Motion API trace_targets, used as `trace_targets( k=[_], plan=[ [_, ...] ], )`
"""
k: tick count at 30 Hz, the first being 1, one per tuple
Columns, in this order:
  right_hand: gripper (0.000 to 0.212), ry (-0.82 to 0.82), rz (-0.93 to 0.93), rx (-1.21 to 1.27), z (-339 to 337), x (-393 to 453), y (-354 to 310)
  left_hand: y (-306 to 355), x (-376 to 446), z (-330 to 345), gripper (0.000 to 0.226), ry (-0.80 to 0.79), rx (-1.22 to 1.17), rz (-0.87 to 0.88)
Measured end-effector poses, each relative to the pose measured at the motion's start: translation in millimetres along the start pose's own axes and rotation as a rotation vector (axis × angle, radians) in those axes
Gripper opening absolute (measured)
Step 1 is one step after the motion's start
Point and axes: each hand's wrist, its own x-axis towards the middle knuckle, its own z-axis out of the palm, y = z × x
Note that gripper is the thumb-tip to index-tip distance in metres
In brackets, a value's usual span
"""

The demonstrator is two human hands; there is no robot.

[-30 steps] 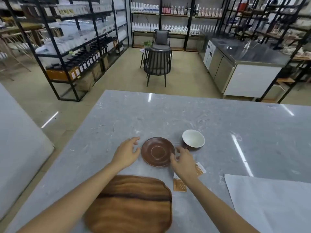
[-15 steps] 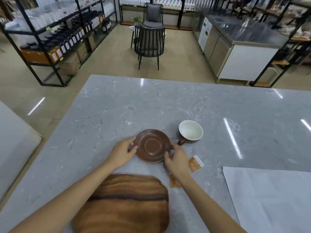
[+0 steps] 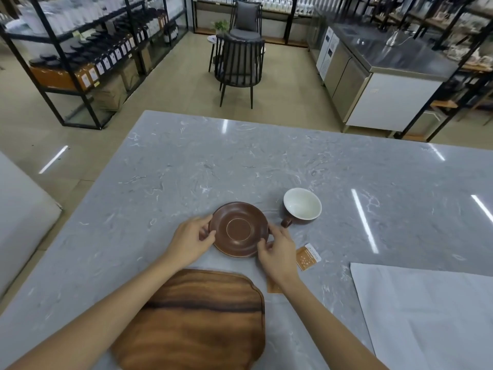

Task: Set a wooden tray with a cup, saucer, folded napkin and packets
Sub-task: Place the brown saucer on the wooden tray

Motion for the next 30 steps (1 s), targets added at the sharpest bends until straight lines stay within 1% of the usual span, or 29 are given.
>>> trace_targets(
  k=[2, 11, 14, 17, 19, 22, 27, 30],
  plan=[
    [0.041, 0.01, -0.01, 0.017, -2.1, -3.5, -2.0, 2.4, -5.9, -2.9, 0.027, 0.015, -0.012, -0.003],
    [0.045, 0.042, -0.062, 0.056, -13.8, -32.1, -19.7, 11.9, -42.9, -20.0, 0.042, 0.102, -0.069, -0.021],
    [0.044, 0.037, -0.074, 0.07, -16.1, -45.0, -23.7, 12.9, -57.0, -25.7, 0.037, 0.135, -0.067, -0.001],
    [0.043, 0.027, -0.101, 0.066, -16.2, -57.6, -25.4, 13.3, -69.8, -29.9, 0.037, 0.162, -0.07, 0.007],
    [0.044, 0.019, -0.099, 0.053, -15.7, -66.8, -27.0, 13.5, -80.2, -32.0, 0.039, 0.164, -0.072, -0.008],
    [0.044, 0.013, -0.099, 0.073, -14.2, -83.3, -29.1, 12.4, -99.7, -33.0, 0.047, 0.147, -0.073, -0.021],
    [0.045, -0.004, -0.084, 0.081, -7.6, -112.6, -31.7, 8.9, -130.7, -32.9, 0.038, 0.12, -0.055, -0.027],
    [0.043, -0.003, -0.083, 0.066, 0.3, -131.2, -30.0, 7.0, -147.6, -32.6, 0.045, 0.111, -0.052, -0.052]
  ],
)
